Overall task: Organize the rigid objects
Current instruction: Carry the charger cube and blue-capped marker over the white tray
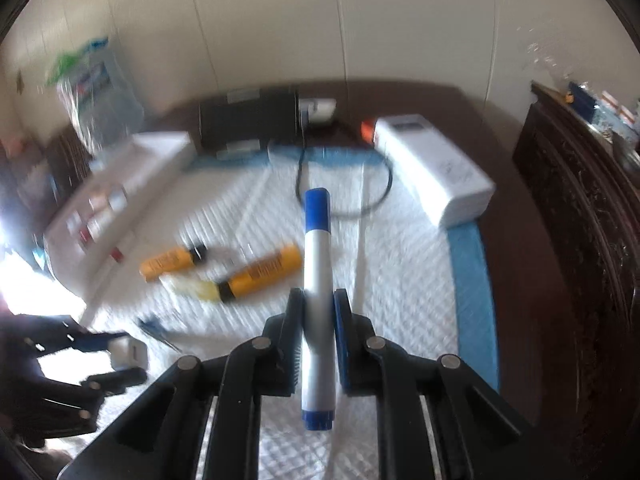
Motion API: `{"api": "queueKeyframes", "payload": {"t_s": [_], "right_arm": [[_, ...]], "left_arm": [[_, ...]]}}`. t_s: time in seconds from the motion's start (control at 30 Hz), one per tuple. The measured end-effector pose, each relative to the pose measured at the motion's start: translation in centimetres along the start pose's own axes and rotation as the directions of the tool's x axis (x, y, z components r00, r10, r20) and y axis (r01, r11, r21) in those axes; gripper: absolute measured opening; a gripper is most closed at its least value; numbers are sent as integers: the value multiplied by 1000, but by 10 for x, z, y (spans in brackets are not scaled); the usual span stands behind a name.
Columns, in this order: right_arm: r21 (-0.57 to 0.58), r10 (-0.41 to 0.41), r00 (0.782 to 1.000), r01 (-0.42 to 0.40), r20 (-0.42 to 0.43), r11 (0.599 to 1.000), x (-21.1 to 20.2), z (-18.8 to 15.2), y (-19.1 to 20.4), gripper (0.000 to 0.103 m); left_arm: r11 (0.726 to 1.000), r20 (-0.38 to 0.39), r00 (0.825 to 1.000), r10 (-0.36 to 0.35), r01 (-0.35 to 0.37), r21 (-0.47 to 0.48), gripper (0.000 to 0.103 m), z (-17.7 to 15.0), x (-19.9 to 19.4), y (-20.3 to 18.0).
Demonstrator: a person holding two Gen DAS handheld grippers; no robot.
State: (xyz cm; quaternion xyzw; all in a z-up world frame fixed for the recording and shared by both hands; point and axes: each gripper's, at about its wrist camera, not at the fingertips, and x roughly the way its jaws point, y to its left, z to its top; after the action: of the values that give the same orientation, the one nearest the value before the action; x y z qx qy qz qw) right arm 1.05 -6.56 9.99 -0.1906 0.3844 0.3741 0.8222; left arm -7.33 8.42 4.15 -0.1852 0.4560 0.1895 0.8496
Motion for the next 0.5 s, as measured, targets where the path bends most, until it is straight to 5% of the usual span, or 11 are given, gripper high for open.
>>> {"api": "queueKeyframes", "payload": {"t_s": [0.13,0.23,0.3,0.5], "right_arm": [[10,37,990,-39,137,999,-43,26,12,13],[-3,72,964,-73,256,997,-83,53,28,13],[-20,94,939,-92,330,996,-109,70,39,13],[-122,183,819,-138,544,983,-189,118,95,13]], "left_arm": [[998,108,993,54,-51,-36,37,20,-44,20],[992,227,967,116,-102,-73,37,47,-99,42],[983,321,929,182,-161,-90,37,66,-145,55],[950,508,803,312,-269,-159,37,92,-259,88]]}}
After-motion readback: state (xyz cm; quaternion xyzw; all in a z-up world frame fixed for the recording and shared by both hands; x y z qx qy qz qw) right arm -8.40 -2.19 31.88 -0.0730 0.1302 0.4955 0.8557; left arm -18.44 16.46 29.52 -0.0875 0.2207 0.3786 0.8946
